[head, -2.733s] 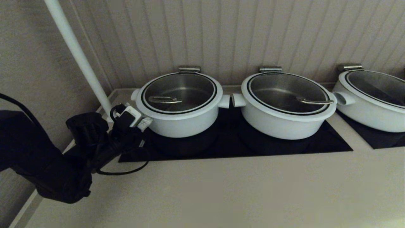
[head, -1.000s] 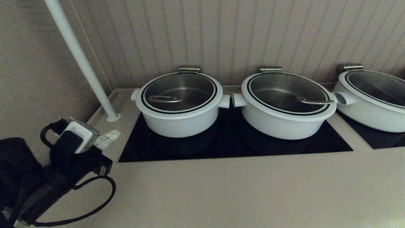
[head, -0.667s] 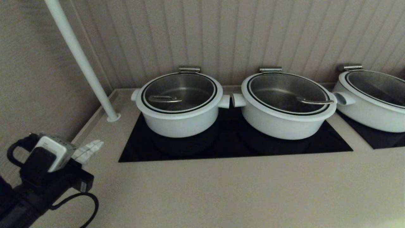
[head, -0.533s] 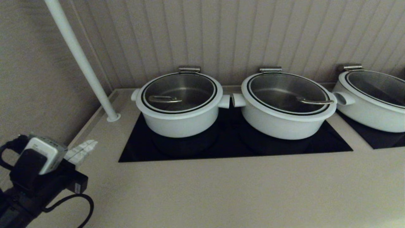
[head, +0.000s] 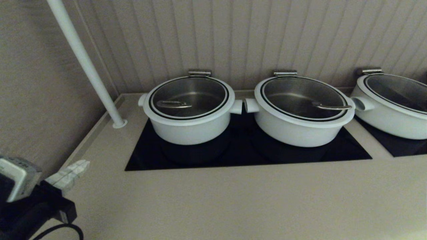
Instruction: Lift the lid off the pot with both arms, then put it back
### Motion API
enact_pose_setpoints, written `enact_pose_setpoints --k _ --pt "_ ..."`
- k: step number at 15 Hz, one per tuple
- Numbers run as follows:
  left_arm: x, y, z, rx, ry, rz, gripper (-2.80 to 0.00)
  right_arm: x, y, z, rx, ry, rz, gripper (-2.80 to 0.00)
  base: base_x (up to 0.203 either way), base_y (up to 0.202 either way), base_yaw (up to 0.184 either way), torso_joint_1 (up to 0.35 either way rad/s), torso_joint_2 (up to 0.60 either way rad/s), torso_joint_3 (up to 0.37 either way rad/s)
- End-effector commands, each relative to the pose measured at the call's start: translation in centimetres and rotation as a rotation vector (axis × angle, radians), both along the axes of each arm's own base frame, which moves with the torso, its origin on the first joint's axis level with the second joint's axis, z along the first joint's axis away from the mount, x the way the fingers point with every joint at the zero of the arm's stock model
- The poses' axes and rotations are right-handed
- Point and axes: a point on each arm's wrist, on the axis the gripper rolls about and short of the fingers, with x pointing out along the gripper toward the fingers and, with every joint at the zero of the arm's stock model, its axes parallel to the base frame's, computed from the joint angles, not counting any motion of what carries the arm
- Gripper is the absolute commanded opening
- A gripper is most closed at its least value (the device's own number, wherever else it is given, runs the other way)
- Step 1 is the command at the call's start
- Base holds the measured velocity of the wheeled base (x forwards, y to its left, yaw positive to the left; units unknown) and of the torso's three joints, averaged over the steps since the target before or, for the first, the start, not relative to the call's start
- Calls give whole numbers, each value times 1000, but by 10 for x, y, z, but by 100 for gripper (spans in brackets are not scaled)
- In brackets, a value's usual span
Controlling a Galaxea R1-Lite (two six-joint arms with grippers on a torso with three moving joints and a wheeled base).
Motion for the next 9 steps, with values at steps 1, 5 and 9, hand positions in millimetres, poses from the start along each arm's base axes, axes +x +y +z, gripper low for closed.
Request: enact_pose_setpoints --k 1,5,9 --pt "-32 3 -1 -87 26 13 -280 0 0 0 -1 1 1 -280 0 0 0 0 0 0" --pt "-83 9 -26 -175 132 90 -280 0 0 0 -1 1 1 -280 0 0 0 0 0 0" --pt "-120 11 -51 -195 97 164 -280 0 0 0 -1 1 1 -280 0 0 0 0 0 0"
